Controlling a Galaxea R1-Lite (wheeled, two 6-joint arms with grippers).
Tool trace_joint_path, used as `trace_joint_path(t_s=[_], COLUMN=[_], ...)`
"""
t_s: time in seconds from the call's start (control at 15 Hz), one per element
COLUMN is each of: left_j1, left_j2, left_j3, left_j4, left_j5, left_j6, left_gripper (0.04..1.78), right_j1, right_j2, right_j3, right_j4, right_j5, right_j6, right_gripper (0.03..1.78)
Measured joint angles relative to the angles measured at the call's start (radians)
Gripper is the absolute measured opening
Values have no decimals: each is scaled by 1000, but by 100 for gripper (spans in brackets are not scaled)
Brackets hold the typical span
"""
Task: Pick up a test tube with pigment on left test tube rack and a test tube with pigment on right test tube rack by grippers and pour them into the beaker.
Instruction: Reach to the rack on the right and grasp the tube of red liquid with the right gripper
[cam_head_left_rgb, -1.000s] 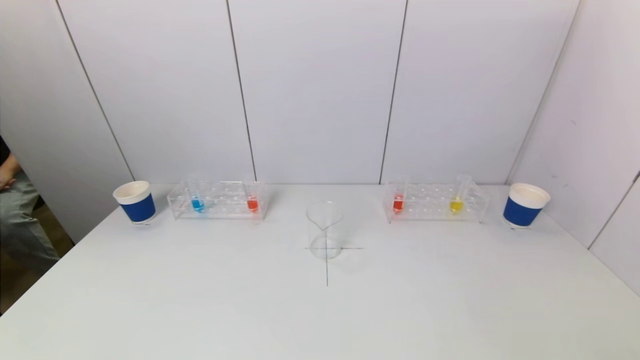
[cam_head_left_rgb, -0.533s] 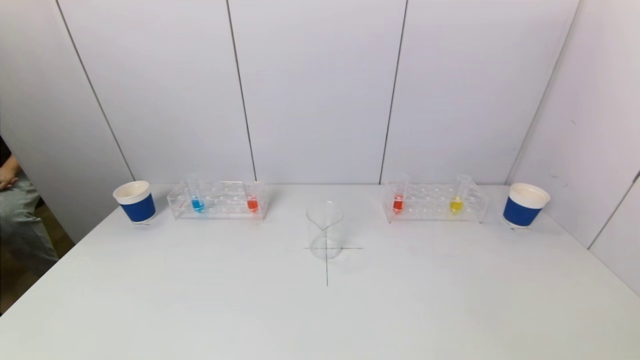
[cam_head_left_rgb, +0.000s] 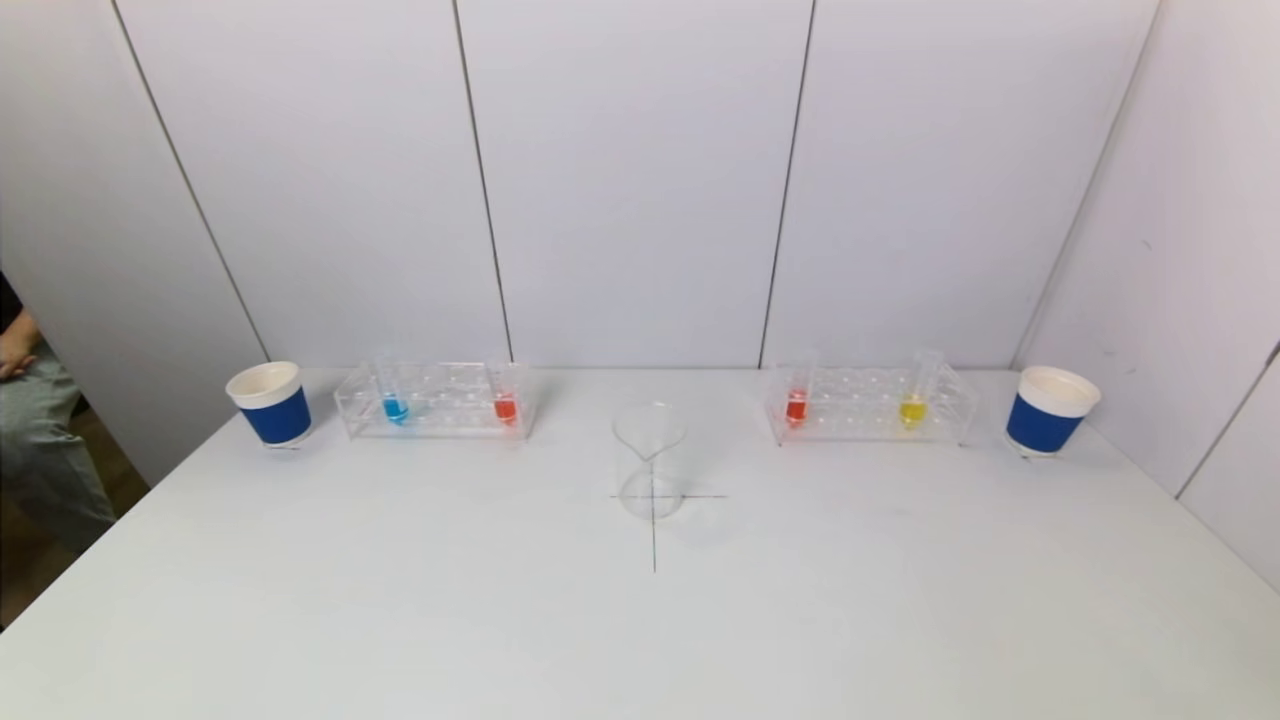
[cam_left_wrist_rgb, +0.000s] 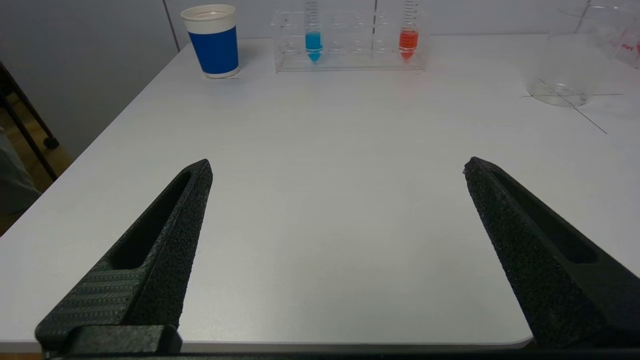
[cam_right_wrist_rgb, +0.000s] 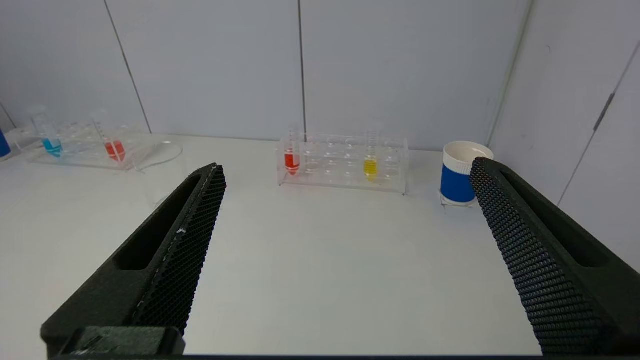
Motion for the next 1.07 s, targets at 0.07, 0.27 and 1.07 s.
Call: trace_joint_path(t_s=[0.07, 0.27, 1.07], left_j1=[0, 0, 0], left_j2=[0, 0, 0], left_j3=[0, 0, 0], left_j4=[0, 0, 0], left_j5=[0, 0, 0], left_j6=[0, 0, 0], left_gripper=[176, 176, 176], right_j1=[3, 6, 13], right_j2=[45, 175, 601], right_j3=[-4, -37, -67], right_j4=[-37, -101, -374], right_j5=[1, 9, 85], right_j6=[0, 0, 0], right_gripper=[177, 177, 177])
